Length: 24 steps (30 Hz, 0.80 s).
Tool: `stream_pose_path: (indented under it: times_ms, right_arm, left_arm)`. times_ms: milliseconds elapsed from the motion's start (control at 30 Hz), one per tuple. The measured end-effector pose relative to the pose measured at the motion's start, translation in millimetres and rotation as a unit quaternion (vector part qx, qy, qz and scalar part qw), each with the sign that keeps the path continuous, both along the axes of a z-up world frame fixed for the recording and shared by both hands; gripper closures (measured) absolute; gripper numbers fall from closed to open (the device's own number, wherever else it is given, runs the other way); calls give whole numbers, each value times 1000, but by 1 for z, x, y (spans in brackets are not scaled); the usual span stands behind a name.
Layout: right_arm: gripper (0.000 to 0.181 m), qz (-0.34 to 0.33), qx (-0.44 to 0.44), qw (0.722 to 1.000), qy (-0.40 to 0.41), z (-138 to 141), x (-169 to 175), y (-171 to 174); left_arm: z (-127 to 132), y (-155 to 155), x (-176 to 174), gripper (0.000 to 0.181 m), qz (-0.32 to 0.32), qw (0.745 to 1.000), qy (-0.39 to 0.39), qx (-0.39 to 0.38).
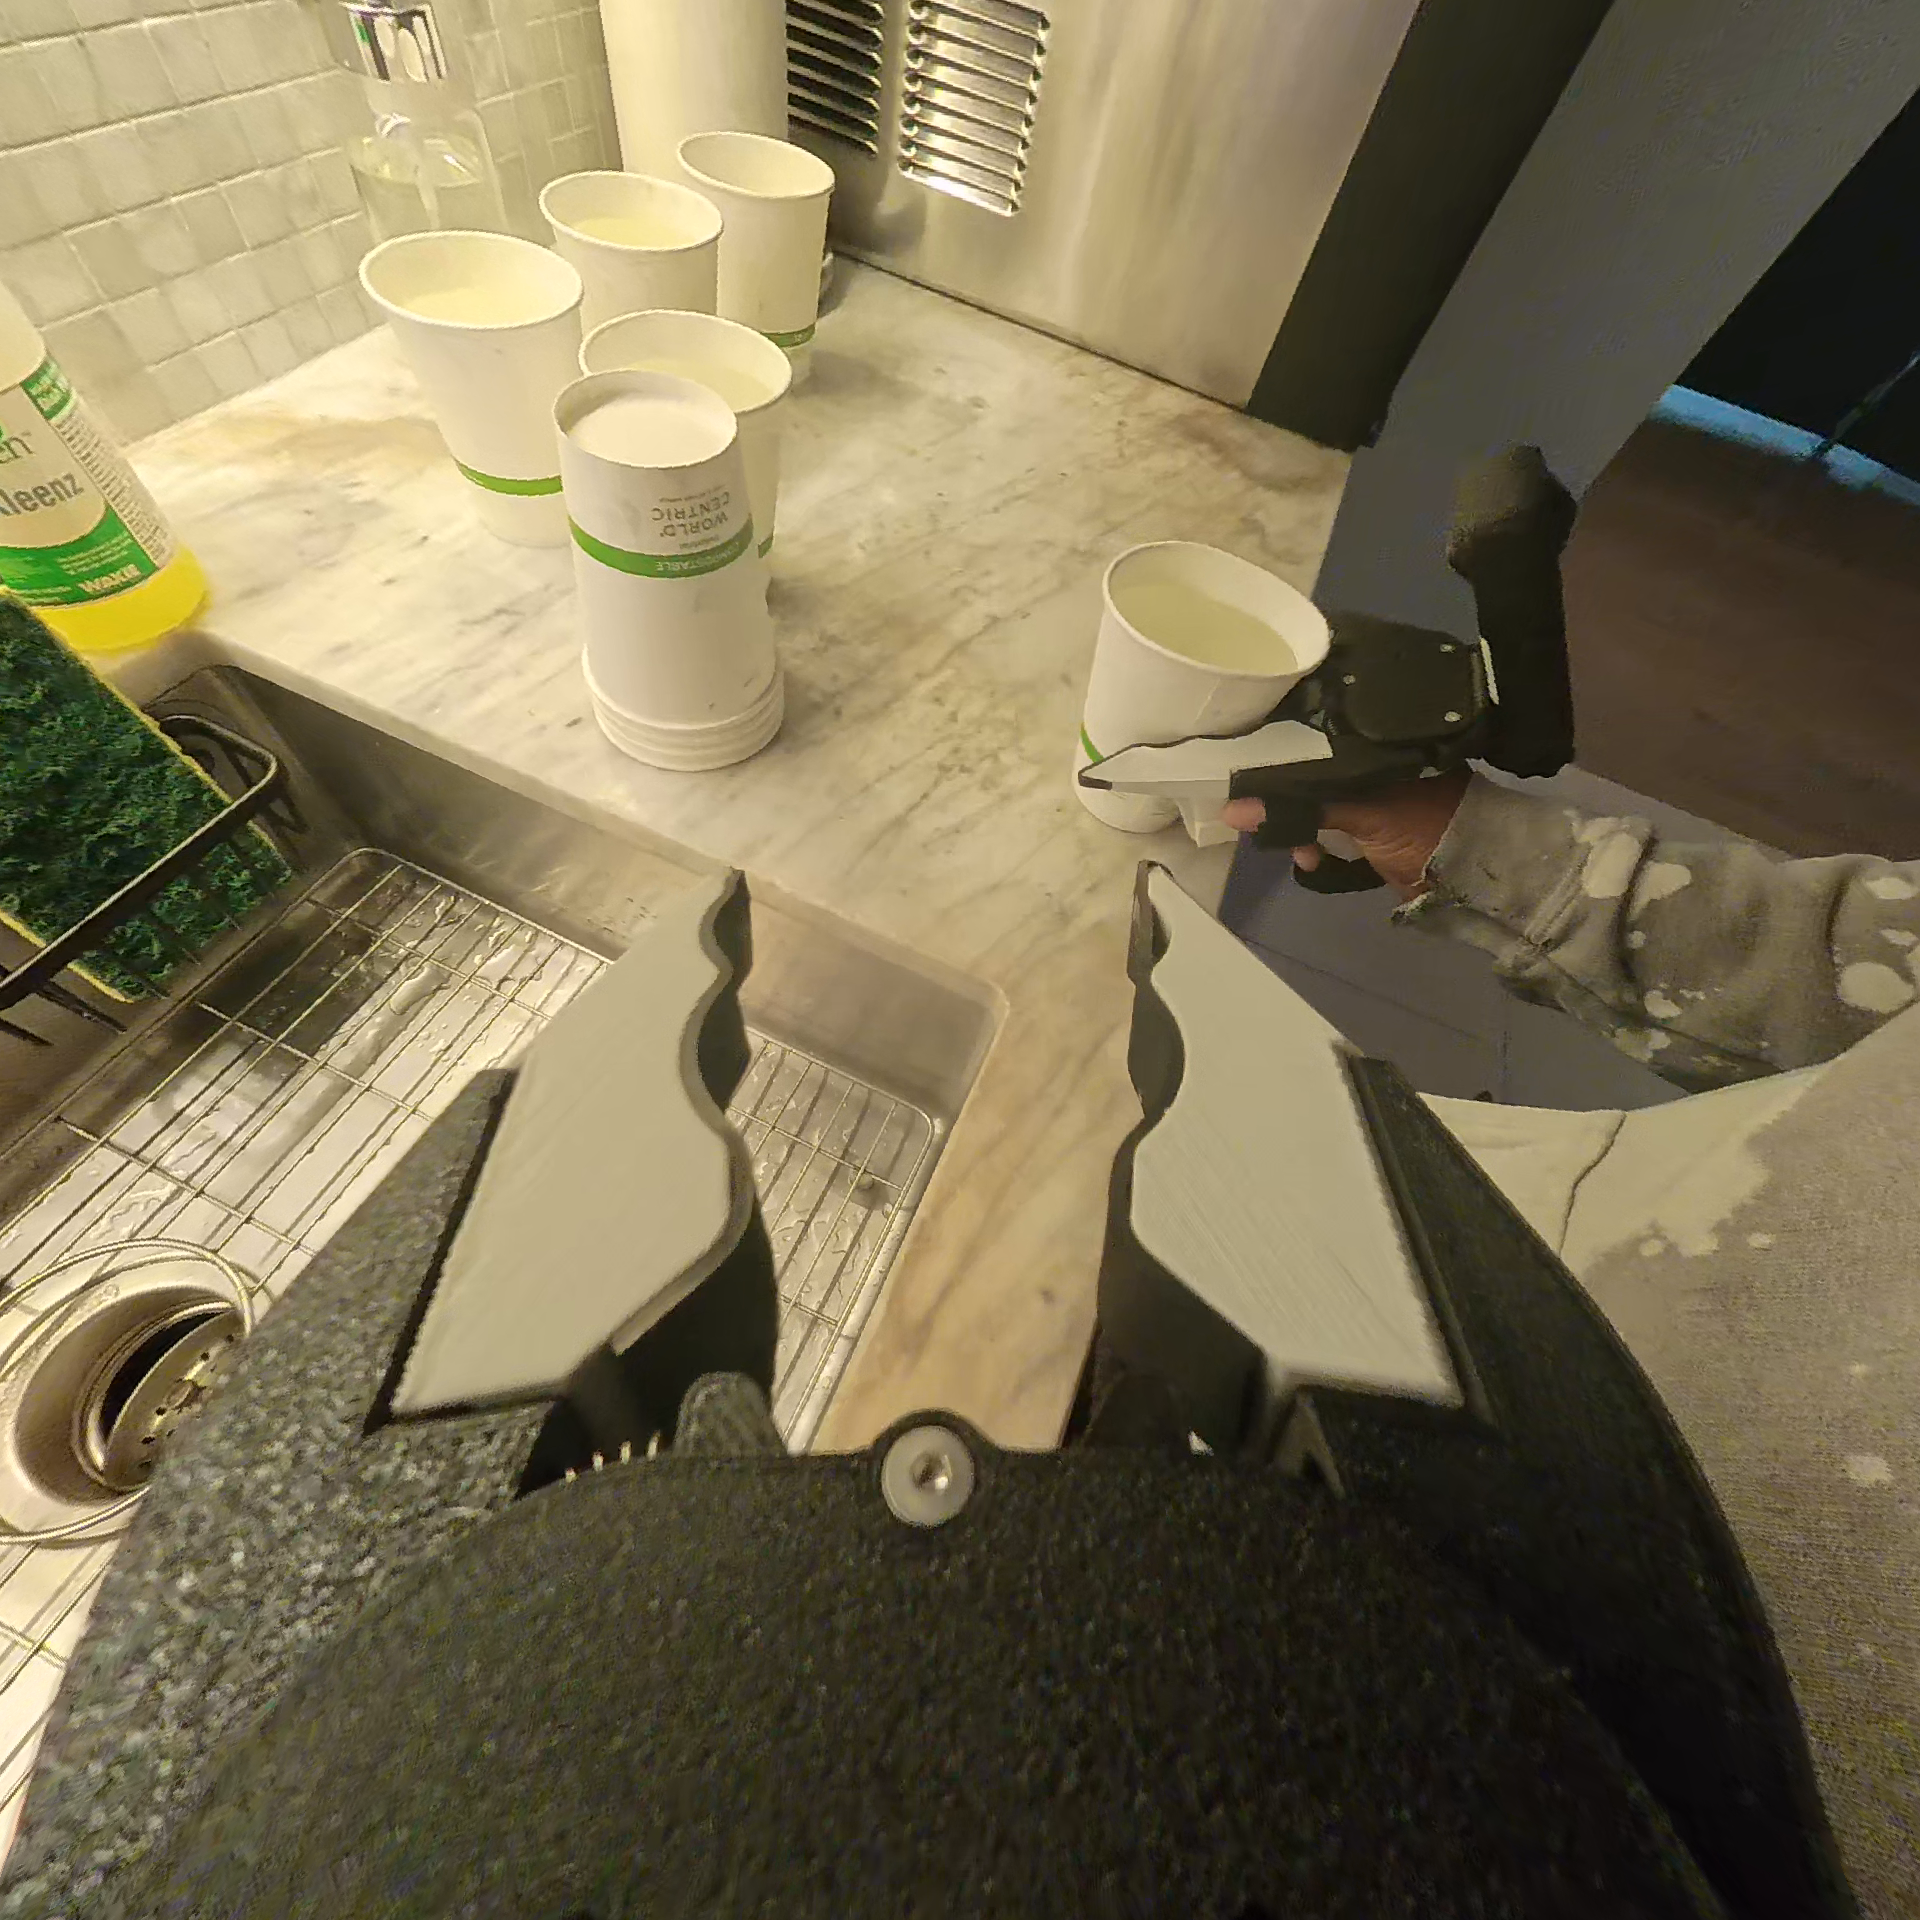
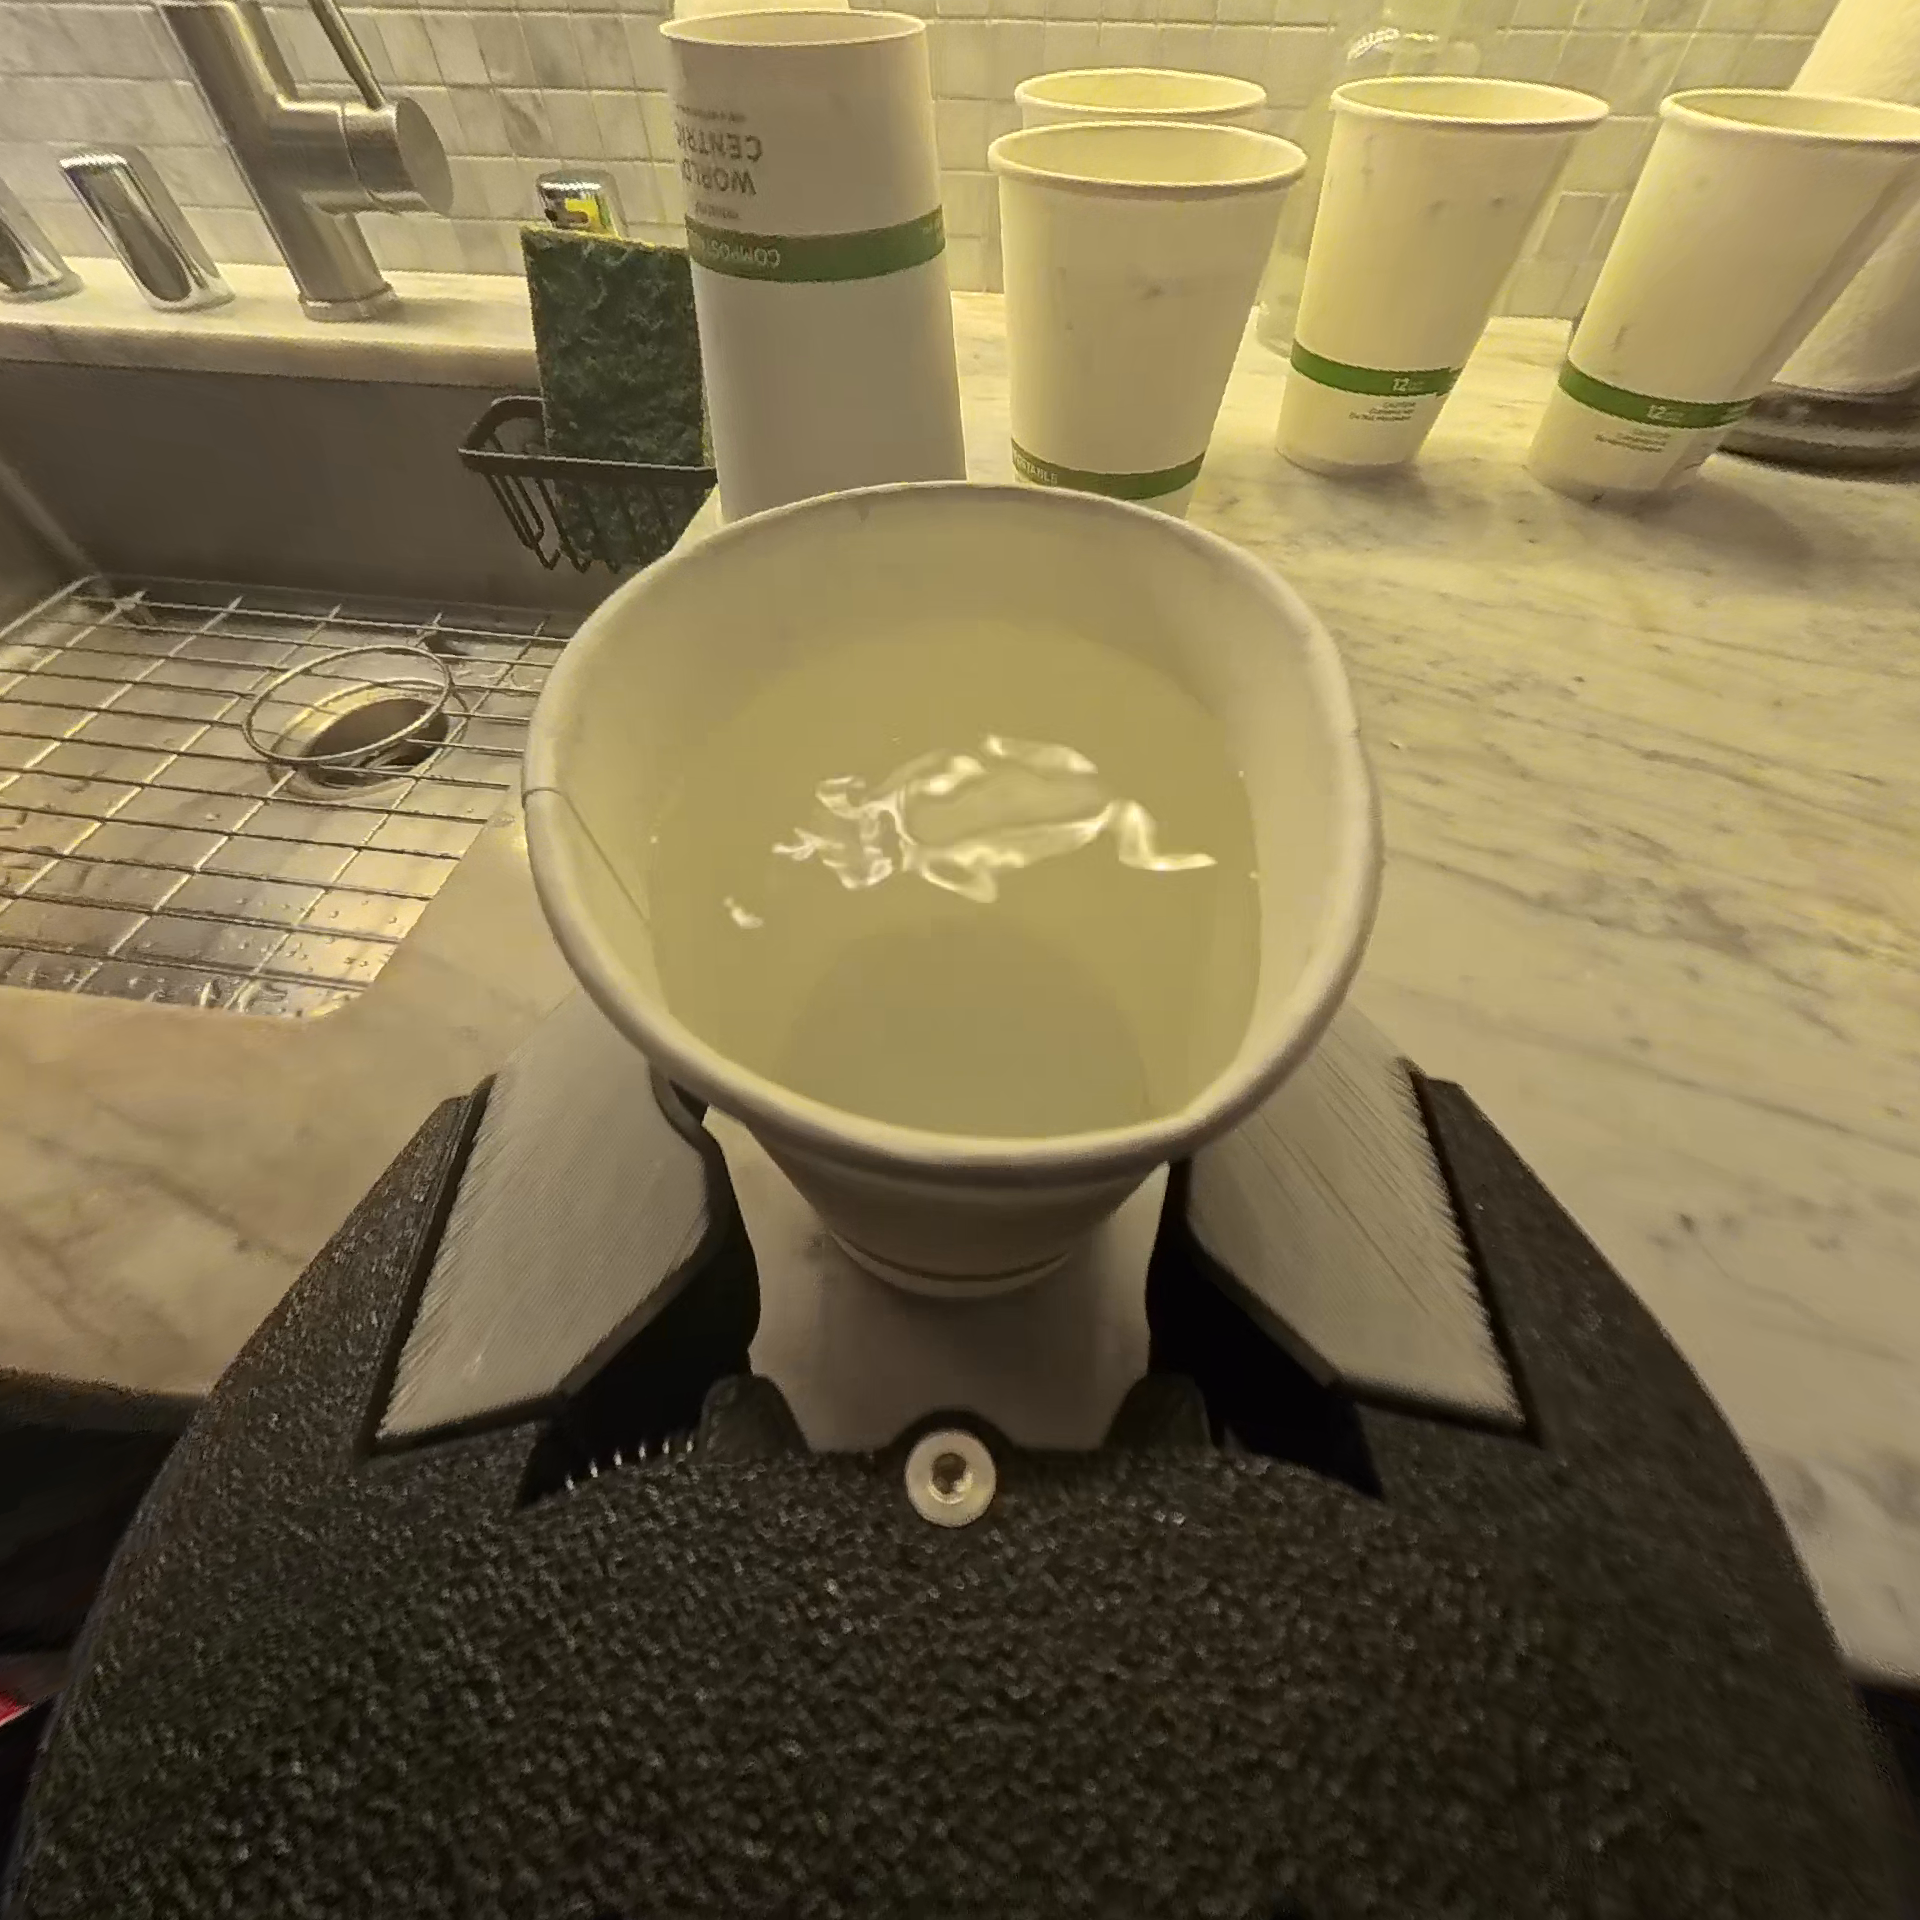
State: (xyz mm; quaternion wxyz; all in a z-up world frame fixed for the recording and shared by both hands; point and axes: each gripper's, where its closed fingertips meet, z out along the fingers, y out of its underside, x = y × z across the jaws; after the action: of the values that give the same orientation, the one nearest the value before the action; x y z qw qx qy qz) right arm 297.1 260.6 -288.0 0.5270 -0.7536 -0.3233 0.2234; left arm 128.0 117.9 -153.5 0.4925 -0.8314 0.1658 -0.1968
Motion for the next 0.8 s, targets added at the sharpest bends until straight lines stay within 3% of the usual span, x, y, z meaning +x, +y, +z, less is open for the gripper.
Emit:
stream_pose_path:
  times_ms: [333, 600, 800]
  right_arm:
    - [83, -4, 13, 1000, 22, 2, 13, -16]
    - [73, -19, 49, 997, 60, 6, 7, -7]
    - [77, -22, 60, 995, 70, 8, 3, 0]
  left_arm:
    - [-2, -9, 14, 108, -31, 999, 9, -10]
    - [-7, -17, 14, 108, -36, 999, 24, -20]
    - [-12, -19, 13, 108, -40, 998, 34, -22]
